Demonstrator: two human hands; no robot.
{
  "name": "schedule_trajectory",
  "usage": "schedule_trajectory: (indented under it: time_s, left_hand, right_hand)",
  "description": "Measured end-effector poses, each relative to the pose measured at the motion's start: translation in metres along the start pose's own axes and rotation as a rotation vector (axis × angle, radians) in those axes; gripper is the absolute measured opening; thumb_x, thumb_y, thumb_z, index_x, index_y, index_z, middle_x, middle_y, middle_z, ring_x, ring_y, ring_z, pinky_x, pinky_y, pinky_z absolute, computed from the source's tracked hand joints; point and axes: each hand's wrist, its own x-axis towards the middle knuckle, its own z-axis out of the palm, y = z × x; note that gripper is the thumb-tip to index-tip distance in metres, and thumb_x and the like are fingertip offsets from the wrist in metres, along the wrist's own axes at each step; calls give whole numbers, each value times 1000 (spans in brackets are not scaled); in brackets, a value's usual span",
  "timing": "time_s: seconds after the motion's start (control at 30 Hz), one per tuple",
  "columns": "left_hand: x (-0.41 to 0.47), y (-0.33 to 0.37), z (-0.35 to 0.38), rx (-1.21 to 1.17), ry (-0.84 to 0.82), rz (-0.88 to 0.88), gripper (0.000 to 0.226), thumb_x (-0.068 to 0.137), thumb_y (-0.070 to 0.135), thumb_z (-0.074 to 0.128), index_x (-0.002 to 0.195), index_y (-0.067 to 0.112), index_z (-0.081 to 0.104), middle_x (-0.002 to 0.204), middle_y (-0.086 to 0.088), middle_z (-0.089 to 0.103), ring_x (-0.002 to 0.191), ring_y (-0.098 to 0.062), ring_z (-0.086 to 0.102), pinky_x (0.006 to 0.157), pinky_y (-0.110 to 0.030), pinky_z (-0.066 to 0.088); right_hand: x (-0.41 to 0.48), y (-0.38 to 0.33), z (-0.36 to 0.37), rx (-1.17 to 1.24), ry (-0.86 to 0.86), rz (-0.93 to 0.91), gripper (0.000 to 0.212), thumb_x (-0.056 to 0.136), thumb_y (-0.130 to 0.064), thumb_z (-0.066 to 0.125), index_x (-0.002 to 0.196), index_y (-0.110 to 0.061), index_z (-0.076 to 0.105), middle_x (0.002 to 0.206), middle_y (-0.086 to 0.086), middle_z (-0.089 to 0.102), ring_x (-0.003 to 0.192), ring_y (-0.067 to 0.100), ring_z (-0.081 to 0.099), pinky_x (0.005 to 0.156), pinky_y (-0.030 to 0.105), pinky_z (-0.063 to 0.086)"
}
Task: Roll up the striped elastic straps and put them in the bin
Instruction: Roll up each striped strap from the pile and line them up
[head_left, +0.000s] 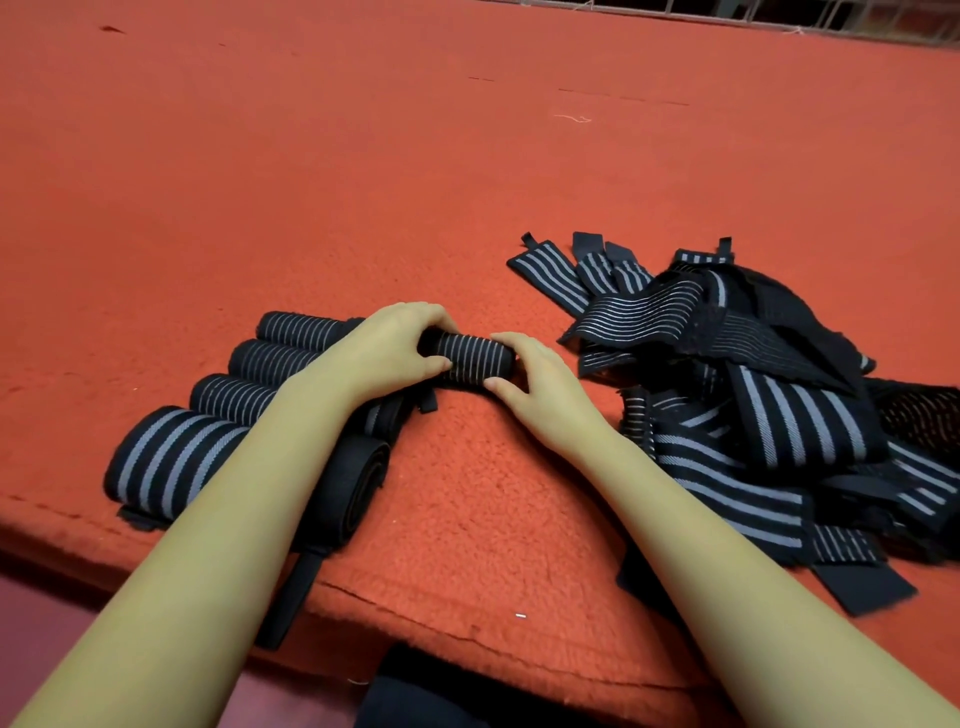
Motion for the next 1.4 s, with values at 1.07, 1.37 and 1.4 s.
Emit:
schedule_trajectory:
  time_s: [1.07,1.37,1.4]
  left_hand:
    - [62,241,93,120,-63,194,48,95,44,52,137,22,47,139,-5,45,127,-28,41,104,-44,38]
    - [69,246,103,-38,-12,69,33,94,35,57,119,15,66,119,-4,59,114,-23,53,93,-37,44]
    - [64,250,101,-21,32,83,30,97,32,53,118,16,67,117,-3,60,114,-23,53,92,-37,45]
  right_hand:
    - [-138,86,-184,-245,146,380,43,93,-36,59,130,-15,60,143,11,45,135,23,38,112,30,25]
    - [-143,94,-187,-188,77,510,73,86,-48,64,147,-20,37,157,8,22,143,31,18,116,42,20]
    - [-144,95,-187,-181,77,514,78,86,-50,64,150,-19,33,158,9,21,144,31,17,117,42,19]
